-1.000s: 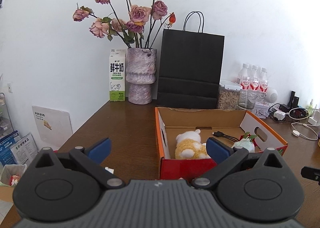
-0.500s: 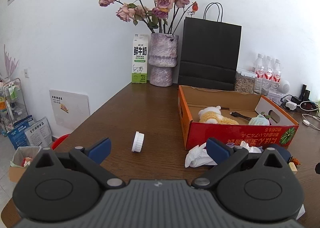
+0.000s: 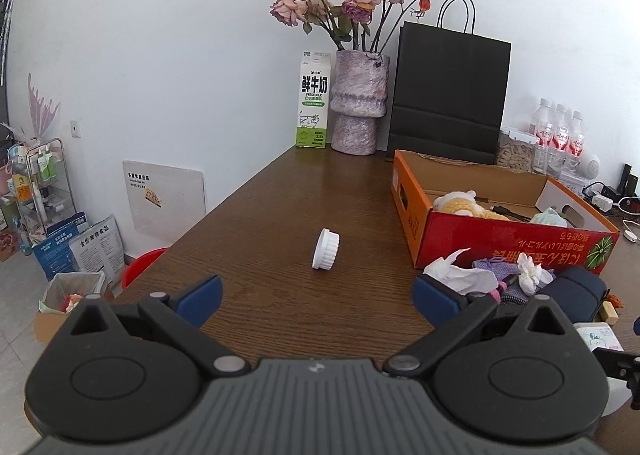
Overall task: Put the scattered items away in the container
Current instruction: 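Grasp the white cotton-bud container with the right tool, then reach the left tool to the black braided cable and grasp it while the right tool holds the container, then carry the cable and cotton-bud container over the box with both tools, then open the left tool to drop the cable into the box while the right tool releases the container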
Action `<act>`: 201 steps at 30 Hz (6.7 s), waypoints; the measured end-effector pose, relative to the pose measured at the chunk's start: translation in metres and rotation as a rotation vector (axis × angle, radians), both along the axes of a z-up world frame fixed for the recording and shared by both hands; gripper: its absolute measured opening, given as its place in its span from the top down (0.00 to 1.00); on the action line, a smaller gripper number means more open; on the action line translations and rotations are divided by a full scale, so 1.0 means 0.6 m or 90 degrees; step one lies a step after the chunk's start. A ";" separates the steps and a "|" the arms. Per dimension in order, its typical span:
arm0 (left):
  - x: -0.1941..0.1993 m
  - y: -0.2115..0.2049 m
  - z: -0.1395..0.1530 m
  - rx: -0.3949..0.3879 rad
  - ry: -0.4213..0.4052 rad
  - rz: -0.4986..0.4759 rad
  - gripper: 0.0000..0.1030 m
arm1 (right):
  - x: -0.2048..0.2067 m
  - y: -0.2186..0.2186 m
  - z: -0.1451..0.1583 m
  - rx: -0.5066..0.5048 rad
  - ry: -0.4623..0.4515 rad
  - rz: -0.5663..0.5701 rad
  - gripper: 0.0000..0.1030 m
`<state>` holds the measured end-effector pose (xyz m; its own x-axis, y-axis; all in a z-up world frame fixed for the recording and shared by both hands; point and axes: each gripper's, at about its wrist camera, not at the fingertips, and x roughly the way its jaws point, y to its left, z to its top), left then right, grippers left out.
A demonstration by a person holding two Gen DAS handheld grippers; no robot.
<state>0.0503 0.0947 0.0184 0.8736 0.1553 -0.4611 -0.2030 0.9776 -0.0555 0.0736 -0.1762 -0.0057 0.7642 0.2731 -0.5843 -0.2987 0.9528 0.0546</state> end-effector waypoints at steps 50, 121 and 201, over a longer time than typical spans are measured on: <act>0.084 -0.161 -0.042 -0.010 0.098 -0.164 0.00 | -0.003 -0.090 0.004 0.005 -0.054 -0.048 0.38; 0.083 -0.210 -0.044 0.017 0.070 -0.204 0.12 | 0.009 -0.109 -0.024 -0.012 -0.040 -0.059 0.37; 0.403 -0.230 0.054 -0.003 -0.027 -0.153 0.00 | 0.386 -0.087 0.074 0.008 -0.083 -0.061 0.00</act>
<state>0.2920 -0.0434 0.0510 0.9039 -0.0615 -0.4234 0.0382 0.9973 -0.0633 0.3053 -0.2286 0.0388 0.8560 0.2024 -0.4758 -0.2124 0.9766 0.0332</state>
